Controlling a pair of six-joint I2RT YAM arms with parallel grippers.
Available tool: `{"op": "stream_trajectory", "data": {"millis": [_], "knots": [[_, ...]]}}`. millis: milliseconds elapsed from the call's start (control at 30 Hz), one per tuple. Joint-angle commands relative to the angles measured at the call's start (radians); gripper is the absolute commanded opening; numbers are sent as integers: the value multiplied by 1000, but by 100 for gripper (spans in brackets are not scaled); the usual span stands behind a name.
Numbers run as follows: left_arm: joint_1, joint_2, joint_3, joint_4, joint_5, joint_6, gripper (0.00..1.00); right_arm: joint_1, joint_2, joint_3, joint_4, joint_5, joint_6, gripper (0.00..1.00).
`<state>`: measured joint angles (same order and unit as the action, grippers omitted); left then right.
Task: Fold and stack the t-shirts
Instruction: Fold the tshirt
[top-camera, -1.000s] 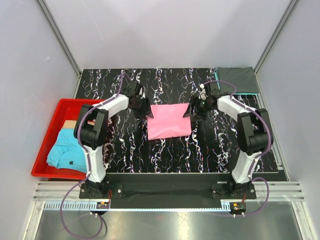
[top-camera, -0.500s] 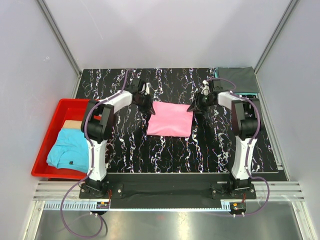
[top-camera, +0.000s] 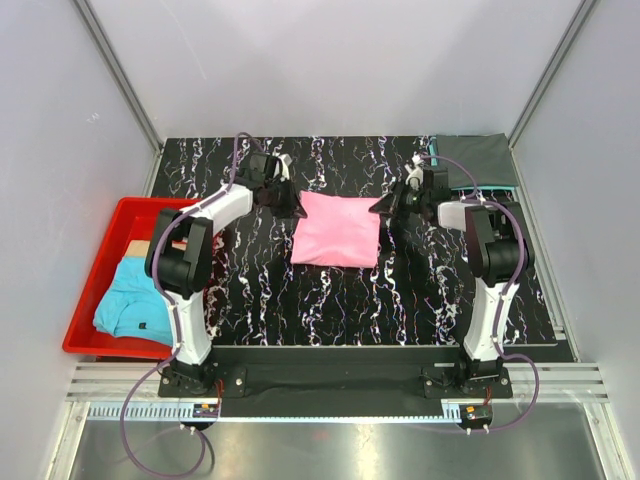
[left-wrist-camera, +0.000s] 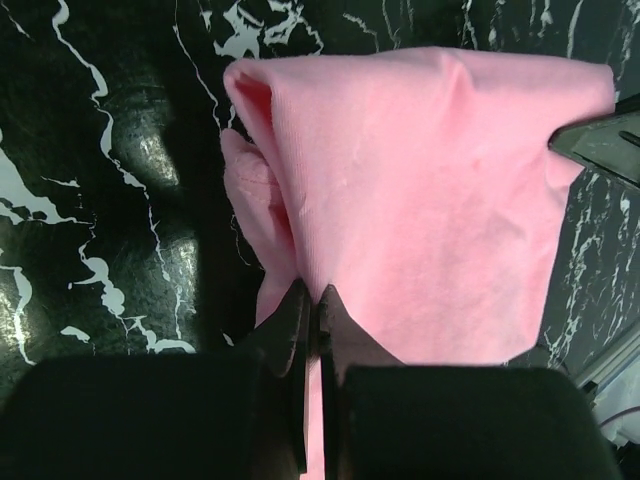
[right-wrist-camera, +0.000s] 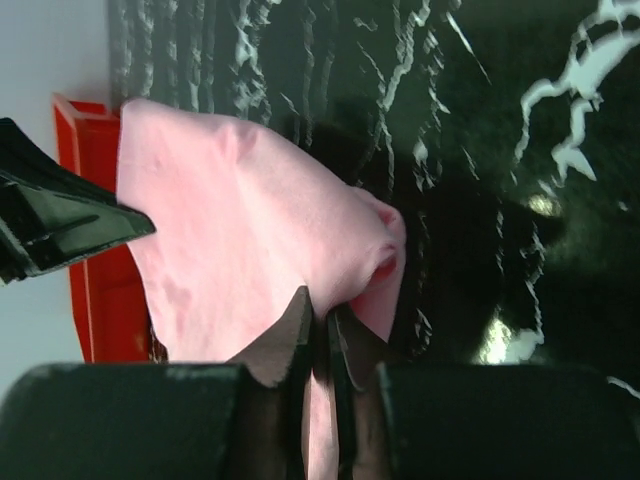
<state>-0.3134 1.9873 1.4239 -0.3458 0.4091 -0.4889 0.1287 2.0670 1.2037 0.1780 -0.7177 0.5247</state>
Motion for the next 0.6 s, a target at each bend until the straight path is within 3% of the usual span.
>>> {"op": "stream_trajectory", "data": {"millis": [0,267,333,367,567], "knots": [[2,-56,-11,68,-32,-14,0,5,-62,-19,264,-43,109,13],[2,-38,-30,10,-173,-17,0,6,94,63,390,-106,235,18],[4,-18,-11,-11,-185,-16,3,6,122,74,384,-97,241,21],[4,-1,-3,-15,-188,-14,9,6,128,85,371,-97,241,22],[8,38,49,-54,-197,-25,10,5,160,192,183,-81,155,45]]}}
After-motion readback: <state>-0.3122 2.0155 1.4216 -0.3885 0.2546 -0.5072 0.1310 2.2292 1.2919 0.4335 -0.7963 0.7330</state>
